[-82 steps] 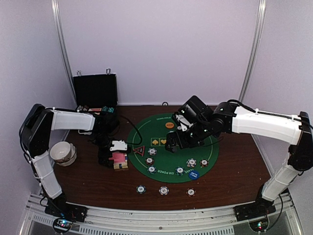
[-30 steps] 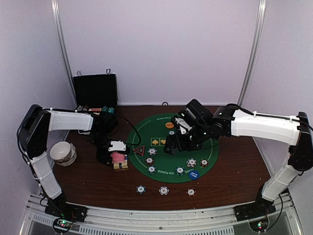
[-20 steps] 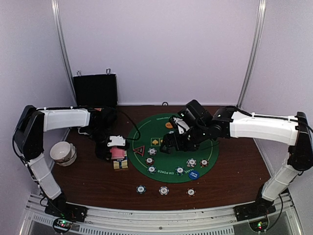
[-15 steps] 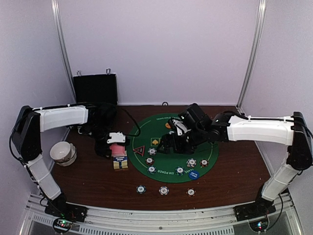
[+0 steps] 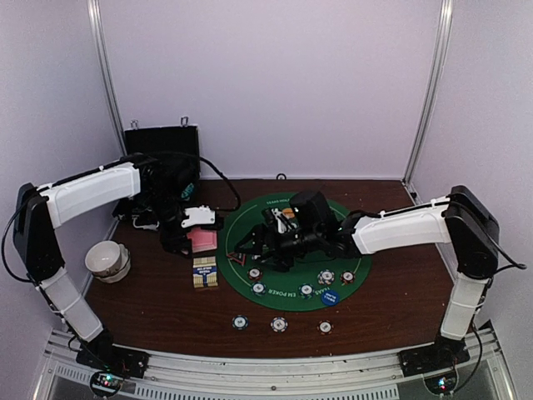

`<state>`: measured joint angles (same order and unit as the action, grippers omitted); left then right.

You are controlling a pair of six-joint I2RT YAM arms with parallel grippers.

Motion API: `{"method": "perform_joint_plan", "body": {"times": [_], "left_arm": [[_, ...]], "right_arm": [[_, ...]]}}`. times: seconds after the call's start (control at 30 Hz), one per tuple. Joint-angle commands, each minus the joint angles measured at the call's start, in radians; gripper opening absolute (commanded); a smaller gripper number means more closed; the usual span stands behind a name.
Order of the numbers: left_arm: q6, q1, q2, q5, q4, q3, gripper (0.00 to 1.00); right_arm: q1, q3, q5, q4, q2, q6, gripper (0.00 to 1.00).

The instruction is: Distribute texas hold em gaming equipment

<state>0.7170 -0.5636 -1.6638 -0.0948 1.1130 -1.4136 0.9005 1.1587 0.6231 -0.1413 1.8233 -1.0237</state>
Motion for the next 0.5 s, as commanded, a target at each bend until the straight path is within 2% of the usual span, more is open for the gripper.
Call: {"method": "perform_joint_plan", "body": {"times": [0.0,0.47], "left_arm": [[-0.027,-0.013,0.035,-0.036,0.041,-0.048,0.00],[-0.044,-0.042,0.042,-0.033,0.049,-0.071,0.00]], "right_arm": [[-0.002,0.022,0.091,-0.266,0.061,-0.142,0.91],[0.012,0.103,0.128,-0.479,0.215,-0.294,0.85]]}}
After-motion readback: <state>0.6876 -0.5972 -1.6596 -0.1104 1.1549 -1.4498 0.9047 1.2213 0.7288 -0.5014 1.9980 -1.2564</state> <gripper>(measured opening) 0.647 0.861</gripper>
